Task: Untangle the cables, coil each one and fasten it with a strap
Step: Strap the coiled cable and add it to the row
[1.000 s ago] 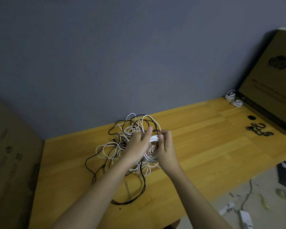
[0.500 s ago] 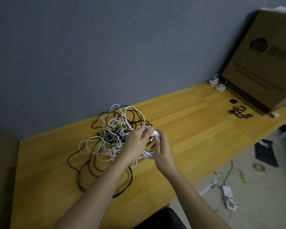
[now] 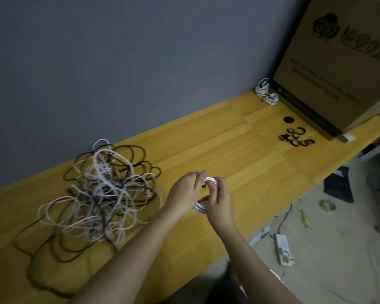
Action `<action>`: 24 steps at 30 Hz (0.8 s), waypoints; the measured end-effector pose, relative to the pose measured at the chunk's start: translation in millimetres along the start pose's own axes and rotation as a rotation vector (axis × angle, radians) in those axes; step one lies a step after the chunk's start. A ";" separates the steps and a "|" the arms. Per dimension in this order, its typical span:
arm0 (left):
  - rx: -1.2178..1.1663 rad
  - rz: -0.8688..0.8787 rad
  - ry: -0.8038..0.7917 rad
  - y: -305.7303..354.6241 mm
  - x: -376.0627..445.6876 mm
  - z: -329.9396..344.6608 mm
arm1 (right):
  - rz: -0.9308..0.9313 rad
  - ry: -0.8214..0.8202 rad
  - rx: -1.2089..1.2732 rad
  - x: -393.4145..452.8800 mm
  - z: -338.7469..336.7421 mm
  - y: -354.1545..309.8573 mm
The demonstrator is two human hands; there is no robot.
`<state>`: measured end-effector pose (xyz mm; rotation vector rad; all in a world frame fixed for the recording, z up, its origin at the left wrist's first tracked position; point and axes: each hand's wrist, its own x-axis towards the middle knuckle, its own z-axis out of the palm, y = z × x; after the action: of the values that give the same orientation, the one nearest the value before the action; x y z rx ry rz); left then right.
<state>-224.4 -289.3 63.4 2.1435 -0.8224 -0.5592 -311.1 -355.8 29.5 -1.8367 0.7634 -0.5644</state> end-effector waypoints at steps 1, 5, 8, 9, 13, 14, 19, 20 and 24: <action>0.005 -0.017 -0.026 11.3 14.9 18.2 | -0.005 0.005 -0.012 13.4 -21.0 10.4; 0.017 -0.062 -0.142 62.8 69.9 86.6 | -0.047 -0.044 -0.151 70.7 -110.0 56.8; 0.019 -0.060 -0.146 87.8 107.4 126.2 | -0.075 -0.053 -0.236 116.4 -167.2 90.0; 0.030 -0.057 -0.129 92.3 118.8 136.4 | -0.075 -0.055 -0.263 131.0 -183.5 97.8; 0.120 -0.067 -0.056 107.9 160.0 158.3 | 0.000 -0.076 -0.328 186.9 -234.1 125.2; 0.148 -0.071 -0.067 110.5 172.2 161.4 | 0.019 -0.075 -0.329 200.8 -243.5 132.0; 0.271 -0.063 -0.108 116.8 253.1 182.3 | 0.092 -0.028 -0.347 275.0 -282.3 156.6; 0.290 -0.053 -0.106 117.5 271.3 187.9 | 0.112 -0.008 -0.341 290.1 -289.3 160.8; 0.395 -0.043 -0.109 122.3 338.3 214.8 | 0.146 0.031 -0.364 347.4 -315.6 184.3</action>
<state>-165.9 -696.6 -15.4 2.5108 -1.0164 -0.5776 -332.3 -857.7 -14.6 -2.0838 1.0666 -0.3769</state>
